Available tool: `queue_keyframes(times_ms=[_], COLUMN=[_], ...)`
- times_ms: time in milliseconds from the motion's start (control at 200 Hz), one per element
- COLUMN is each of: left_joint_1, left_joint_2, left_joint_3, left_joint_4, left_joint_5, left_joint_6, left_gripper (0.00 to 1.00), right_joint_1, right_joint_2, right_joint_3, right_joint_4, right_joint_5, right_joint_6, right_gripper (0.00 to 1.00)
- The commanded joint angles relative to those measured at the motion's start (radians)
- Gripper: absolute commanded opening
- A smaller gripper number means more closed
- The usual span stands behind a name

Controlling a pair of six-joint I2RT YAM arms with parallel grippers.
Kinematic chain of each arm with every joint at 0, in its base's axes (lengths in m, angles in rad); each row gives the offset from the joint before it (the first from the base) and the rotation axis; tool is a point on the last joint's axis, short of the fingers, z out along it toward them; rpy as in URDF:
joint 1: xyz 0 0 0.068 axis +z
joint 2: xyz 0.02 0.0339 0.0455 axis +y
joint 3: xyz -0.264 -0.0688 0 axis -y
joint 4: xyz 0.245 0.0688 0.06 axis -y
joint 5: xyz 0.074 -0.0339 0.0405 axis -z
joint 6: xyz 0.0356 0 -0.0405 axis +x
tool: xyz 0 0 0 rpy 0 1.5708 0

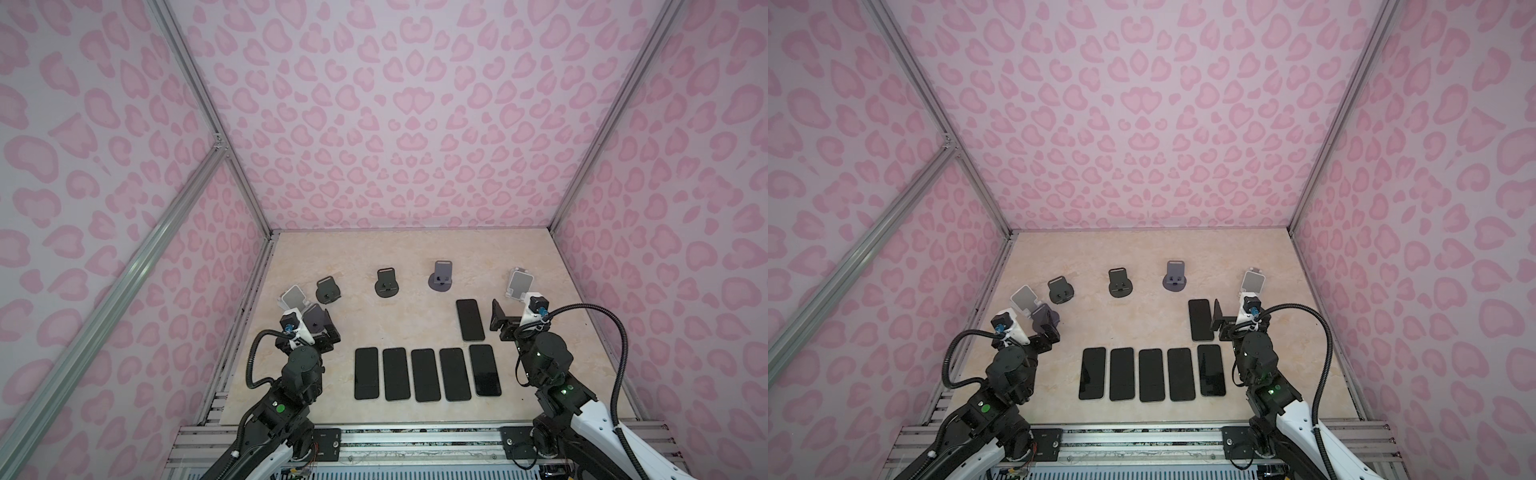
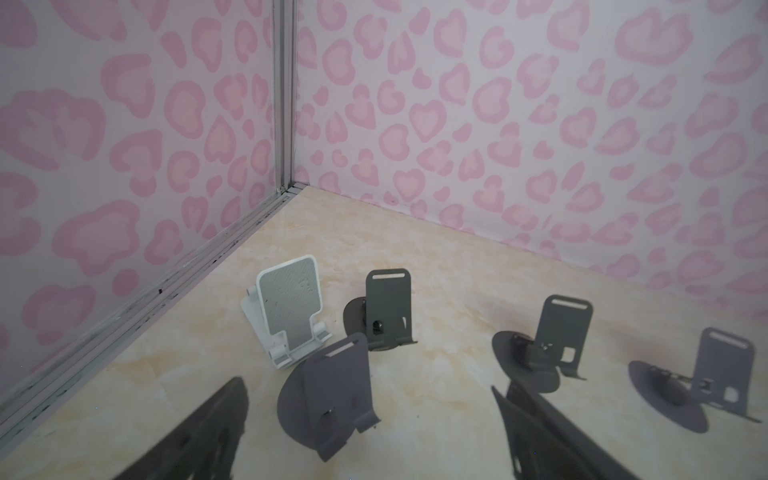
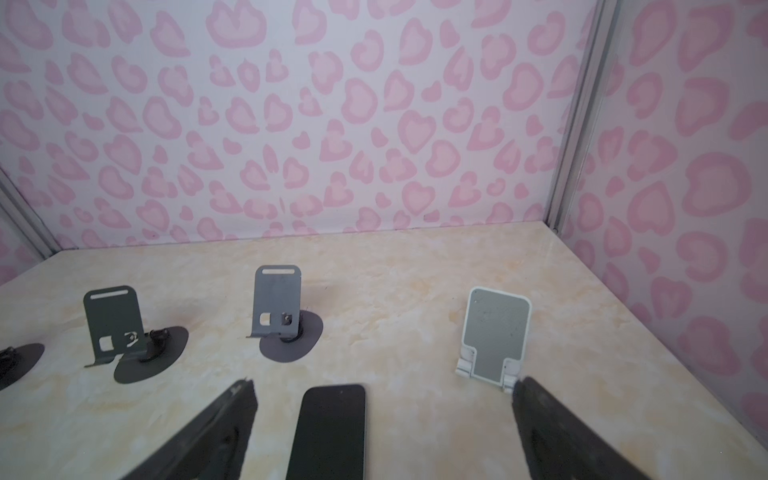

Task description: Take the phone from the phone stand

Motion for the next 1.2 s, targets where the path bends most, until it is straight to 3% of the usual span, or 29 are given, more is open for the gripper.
queue_keyframes(times_ms=[0,165,320,405,540,590,650,810,1195], left_joint_1=[0.071,0.254,0.343,0.361,0.469,0.486,0.493,0.511,0.524], left_joint_2=[0.069,0.397,0.742,0.843,1.006,1.014,1.058,1.046,1.048], left_joint_3=[-0.098,-0.109,-0.075,-0.034,0.006,0.032,0.044,0.141,0.145], left_joint_4=[0.442,0.699,0.957,1.014,1.103,1.029,1.075,0.857,0.854], left_joint_5=[0.017,0.144,0.216,0.244,0.365,0.413,0.416,0.434,0.451], left_joint_6=[0.165,0.248,0.256,0.285,0.231,0.219,0.217,0.196,0.187], left_gripper=[0.98,0.98,0.98,0.98,0.98,0.98,0.98,0.98,0.98], right_joint_1=[-0.026,-0.044,-0.093,-0.127,-0.170,-0.181,-0.187,-0.198,-0.243], right_joint_2=[0.023,0.049,0.042,0.044,0.077,0.098,0.120,0.174,0.303], right_joint_3=[-0.019,-0.056,-0.076,-0.081,-0.082,-0.081,-0.080,-0.078,-0.035], right_joint_4=[0.105,0.175,0.183,0.181,0.207,0.222,0.229,0.257,0.337], right_joint_5=[-0.071,-0.092,-0.110,-0.131,-0.165,-0.187,-0.198,-0.190,-0.132], right_joint_6=[0.003,-0.022,0.013,0.019,0.023,0.030,0.034,-0.002,-0.112], right_gripper=[0.98,0.98,0.98,0.98,0.98,0.98,0.98,0.98,0.98])
